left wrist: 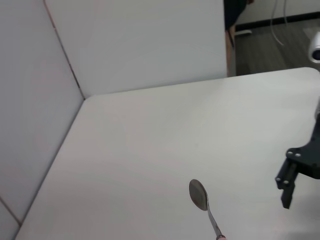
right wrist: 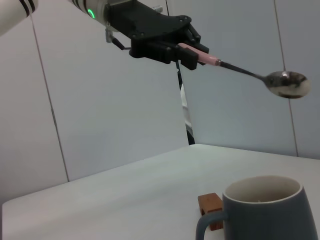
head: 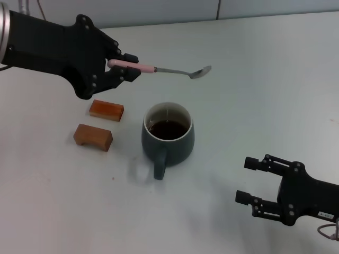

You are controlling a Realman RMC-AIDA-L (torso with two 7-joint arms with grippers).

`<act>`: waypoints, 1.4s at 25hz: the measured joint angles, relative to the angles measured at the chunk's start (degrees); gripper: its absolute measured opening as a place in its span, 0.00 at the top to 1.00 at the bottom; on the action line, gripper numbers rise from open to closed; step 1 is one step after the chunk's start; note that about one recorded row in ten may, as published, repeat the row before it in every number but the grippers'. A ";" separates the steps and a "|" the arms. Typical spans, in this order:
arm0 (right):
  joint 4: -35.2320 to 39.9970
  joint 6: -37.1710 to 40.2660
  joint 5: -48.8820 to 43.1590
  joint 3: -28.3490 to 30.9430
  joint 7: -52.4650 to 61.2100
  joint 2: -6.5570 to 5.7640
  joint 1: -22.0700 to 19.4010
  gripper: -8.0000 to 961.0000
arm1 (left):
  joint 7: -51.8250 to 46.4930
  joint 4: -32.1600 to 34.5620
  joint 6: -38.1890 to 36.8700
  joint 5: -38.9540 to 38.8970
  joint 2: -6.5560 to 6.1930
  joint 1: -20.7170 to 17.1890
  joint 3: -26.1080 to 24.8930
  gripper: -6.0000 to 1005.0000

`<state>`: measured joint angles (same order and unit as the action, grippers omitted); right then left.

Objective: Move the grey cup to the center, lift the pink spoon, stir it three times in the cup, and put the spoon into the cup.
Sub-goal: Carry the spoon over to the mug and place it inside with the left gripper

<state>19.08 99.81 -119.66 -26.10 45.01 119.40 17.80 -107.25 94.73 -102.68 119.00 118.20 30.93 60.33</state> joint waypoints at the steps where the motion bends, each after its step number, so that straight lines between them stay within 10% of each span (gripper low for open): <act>1: 0.02 -0.03 0.00 0.00 0.07 -0.01 -0.03 0.21 | 0.00 0.00 0.00 0.00 0.00 0.00 0.00 0.87; 35: 1.31 -0.15 0.13 0.03 0.87 -0.04 -0.18 0.21 | -1.55 4.66 -4.38 16.99 0.36 3.65 8.66 0.87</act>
<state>20.39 99.66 -119.53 -26.07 45.88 119.36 17.61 -108.80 99.39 -107.06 136.00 118.56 34.58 68.99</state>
